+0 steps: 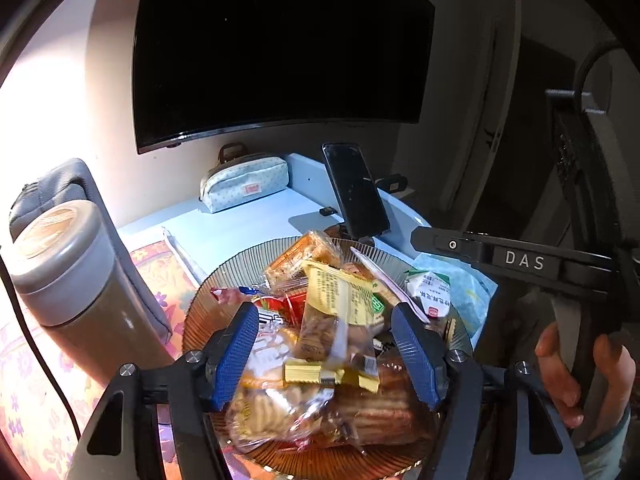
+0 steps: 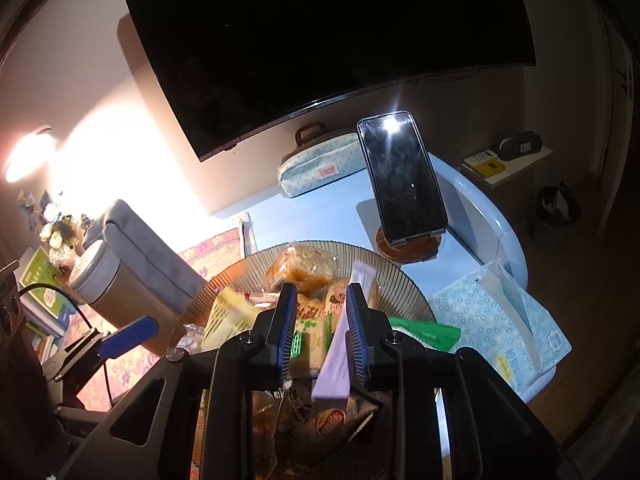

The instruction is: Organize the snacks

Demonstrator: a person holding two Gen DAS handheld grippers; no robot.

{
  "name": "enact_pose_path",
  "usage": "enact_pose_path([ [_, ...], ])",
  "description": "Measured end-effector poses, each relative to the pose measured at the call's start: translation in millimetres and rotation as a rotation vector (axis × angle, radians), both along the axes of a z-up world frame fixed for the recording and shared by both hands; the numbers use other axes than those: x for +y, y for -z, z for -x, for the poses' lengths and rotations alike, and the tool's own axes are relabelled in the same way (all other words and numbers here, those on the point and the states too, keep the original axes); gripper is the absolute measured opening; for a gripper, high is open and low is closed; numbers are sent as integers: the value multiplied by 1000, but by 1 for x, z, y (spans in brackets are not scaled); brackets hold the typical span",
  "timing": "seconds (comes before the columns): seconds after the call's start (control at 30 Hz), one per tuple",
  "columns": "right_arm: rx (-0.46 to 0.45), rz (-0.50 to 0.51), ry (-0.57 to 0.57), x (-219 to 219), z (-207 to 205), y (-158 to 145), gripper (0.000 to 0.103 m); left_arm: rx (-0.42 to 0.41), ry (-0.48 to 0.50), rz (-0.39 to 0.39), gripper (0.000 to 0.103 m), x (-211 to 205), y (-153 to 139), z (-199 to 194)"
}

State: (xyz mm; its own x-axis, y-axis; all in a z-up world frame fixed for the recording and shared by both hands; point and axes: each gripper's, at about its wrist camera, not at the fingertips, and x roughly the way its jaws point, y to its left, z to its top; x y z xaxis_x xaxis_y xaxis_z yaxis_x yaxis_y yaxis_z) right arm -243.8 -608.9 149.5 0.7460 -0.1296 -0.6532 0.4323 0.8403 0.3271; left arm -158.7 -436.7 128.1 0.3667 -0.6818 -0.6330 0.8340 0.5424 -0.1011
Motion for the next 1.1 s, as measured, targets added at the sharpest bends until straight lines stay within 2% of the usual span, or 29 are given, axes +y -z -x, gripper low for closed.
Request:
enact_pose_path([
  [0.2,-2,-19,-3,9,7,-1,25,-2,-20,30,67,27,-9,-1],
  [0.47,-16,12,-120,70,5,-13,27,-28,-92,57,67,97,-22,2],
  [0.67,-8,17,-267,136,-15,-13,31,-31,-248,30,67,174,-19,-18],
  [0.73,-8,19,-310,160,-22,-10,46,-29,-312,20,67,203,-16,-26],
  [0.8,-4,29,-353,183,-31,-7,53,-21,-380,15,67,236,-13,-35],
  [1.0,21,44,-515,257,-65,-2,54,-27,-566,6,67,320,-6,-56],
  [1.1,38,75,-594,299,-84,4,54,-50,-629,3,67,347,-3,-60],
])
